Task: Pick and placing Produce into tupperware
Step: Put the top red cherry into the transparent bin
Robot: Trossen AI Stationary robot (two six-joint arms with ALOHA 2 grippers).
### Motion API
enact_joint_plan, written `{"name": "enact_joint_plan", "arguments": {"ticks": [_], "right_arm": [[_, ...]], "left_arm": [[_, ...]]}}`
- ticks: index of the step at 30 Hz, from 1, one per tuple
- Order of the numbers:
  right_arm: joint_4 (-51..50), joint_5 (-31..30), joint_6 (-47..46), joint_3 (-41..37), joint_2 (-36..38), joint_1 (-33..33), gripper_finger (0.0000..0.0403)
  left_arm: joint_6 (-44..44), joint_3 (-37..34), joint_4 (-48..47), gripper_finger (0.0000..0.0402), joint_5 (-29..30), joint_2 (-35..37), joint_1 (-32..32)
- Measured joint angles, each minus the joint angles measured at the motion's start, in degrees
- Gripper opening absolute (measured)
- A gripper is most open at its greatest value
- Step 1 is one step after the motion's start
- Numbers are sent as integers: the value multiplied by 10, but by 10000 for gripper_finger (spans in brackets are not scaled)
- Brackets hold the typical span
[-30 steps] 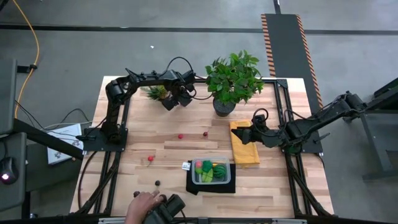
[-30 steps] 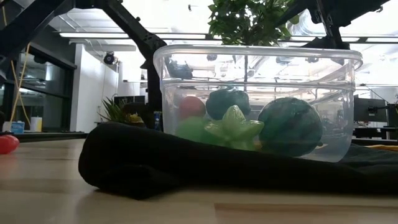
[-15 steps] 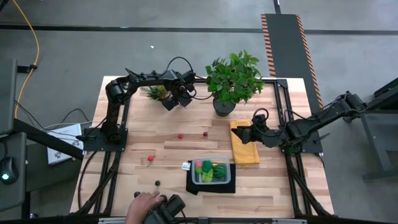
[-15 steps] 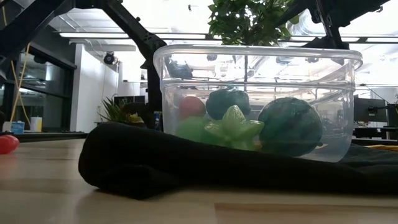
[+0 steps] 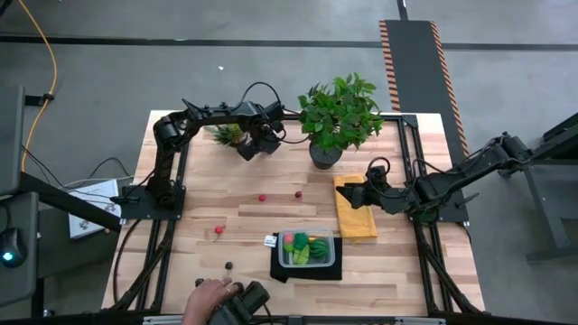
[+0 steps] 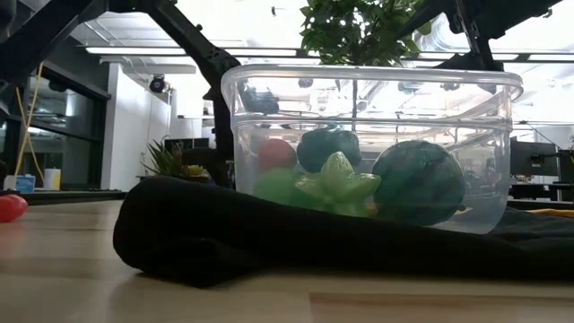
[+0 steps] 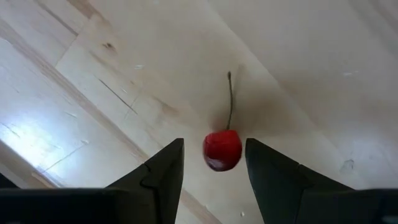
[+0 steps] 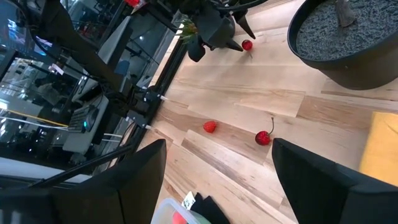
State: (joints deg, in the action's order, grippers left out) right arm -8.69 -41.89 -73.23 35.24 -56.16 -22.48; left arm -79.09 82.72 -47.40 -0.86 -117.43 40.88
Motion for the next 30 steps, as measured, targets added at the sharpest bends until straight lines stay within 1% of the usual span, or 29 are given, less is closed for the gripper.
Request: {"name": "enact_joint_plan", "arguments": {"ticks": [14,20,30], "right_arm": [[0,0,-2,0,0,0,282],[0,0,-2,0,0,0,282],[0,0,0,0,0,0,282]], "left_arm": [[0,-1,-14,161,2,-8,0],[0,0,0,161,4,-12,0],[1,0,-2,161,9,-12,0]]}}
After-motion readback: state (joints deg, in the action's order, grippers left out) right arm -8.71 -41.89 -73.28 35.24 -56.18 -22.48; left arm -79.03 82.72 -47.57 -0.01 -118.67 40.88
